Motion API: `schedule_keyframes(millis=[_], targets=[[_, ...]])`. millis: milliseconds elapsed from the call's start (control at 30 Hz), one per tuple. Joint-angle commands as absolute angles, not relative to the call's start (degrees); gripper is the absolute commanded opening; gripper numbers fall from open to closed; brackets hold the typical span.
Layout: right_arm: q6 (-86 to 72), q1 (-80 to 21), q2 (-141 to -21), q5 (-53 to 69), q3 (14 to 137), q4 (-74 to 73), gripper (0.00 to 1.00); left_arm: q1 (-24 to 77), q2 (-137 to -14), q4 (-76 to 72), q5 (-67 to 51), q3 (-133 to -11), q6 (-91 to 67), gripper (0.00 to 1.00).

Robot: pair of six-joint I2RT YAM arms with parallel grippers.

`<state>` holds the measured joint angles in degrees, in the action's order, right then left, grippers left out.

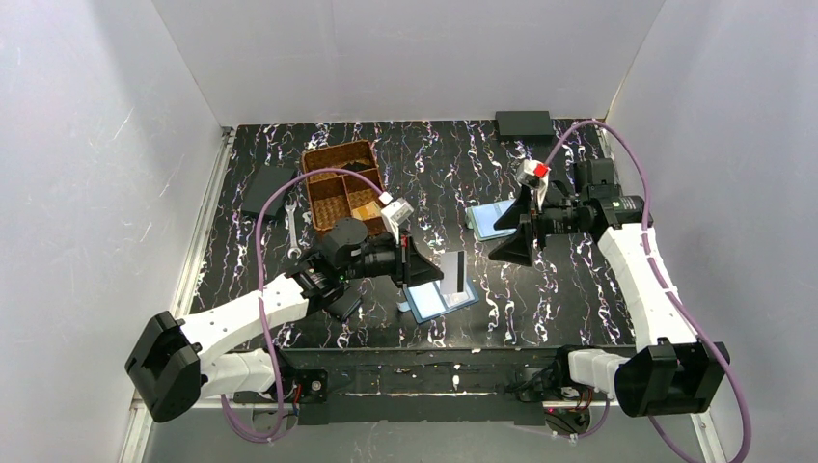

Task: Take the credit cards out of the card holder
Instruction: Place the credit card in the storage box.

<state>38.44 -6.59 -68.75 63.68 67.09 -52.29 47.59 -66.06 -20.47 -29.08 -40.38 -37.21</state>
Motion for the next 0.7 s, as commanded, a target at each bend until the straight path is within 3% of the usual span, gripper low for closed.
schedule_keyframes(millis=[0, 400, 667], targets=[[29.5, -4.9, -65.4, 69.2, 63.0, -43.8, 0.98, 48.3, -64.1, -18.1, -27.0, -43.6, -33.2, 0.0], [5.7, -1.7, -63.3, 75.4, 52.8, -19.7, 0.98, 49.9, -65.3, -16.4, -25.3, -46.1, -30.2, 0.0], [-0.7, -1.6, -63.0, 76.2, 50.3, -13.6, 0.98, 51.0, -66.2, -15.6, -24.3, -47.9, -28.7, 0.0]])
